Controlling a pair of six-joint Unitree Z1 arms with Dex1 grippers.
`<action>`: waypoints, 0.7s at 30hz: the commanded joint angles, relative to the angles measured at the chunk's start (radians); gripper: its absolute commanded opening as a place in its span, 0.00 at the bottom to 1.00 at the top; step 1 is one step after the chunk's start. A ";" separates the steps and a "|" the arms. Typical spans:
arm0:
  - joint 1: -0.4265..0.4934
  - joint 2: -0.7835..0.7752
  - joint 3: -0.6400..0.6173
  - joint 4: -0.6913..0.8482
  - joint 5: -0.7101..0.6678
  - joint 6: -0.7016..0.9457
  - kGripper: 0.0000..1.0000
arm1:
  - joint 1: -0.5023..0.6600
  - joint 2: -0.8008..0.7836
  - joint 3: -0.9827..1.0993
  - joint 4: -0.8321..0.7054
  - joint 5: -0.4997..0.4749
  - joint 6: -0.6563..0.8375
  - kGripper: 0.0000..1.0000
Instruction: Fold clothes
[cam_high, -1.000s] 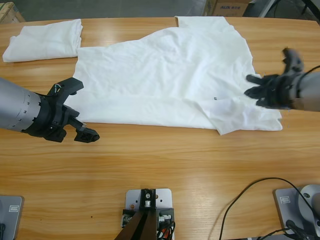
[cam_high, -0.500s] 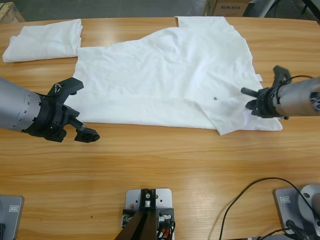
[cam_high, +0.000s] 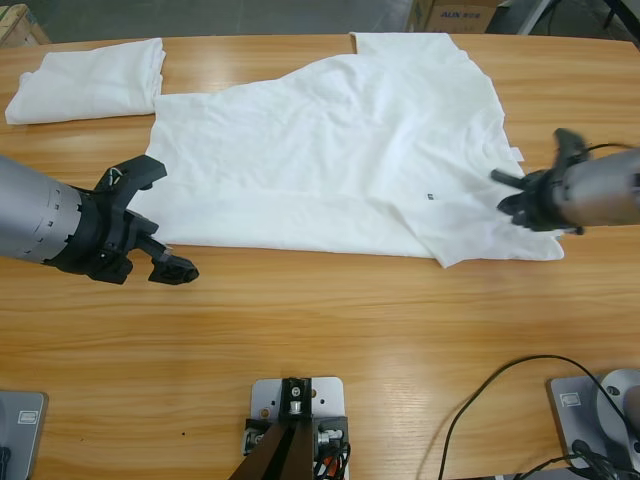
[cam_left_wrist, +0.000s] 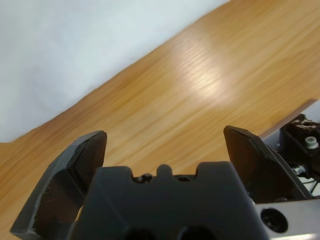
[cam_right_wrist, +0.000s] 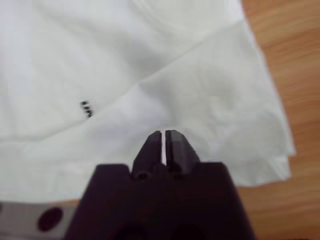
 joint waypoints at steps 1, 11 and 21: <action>0.191 -0.068 0.176 -0.093 -0.025 -0.323 0.92 | 0.014 -0.402 -0.046 0.336 -0.070 0.153 1.00; 0.371 -0.030 0.284 -0.118 -0.066 -0.729 0.91 | 0.014 -0.096 0.038 0.244 0.037 0.662 0.86; 0.492 -0.032 0.532 -0.606 -0.206 -0.617 0.86 | 0.012 -0.182 0.167 0.149 -0.019 0.793 0.86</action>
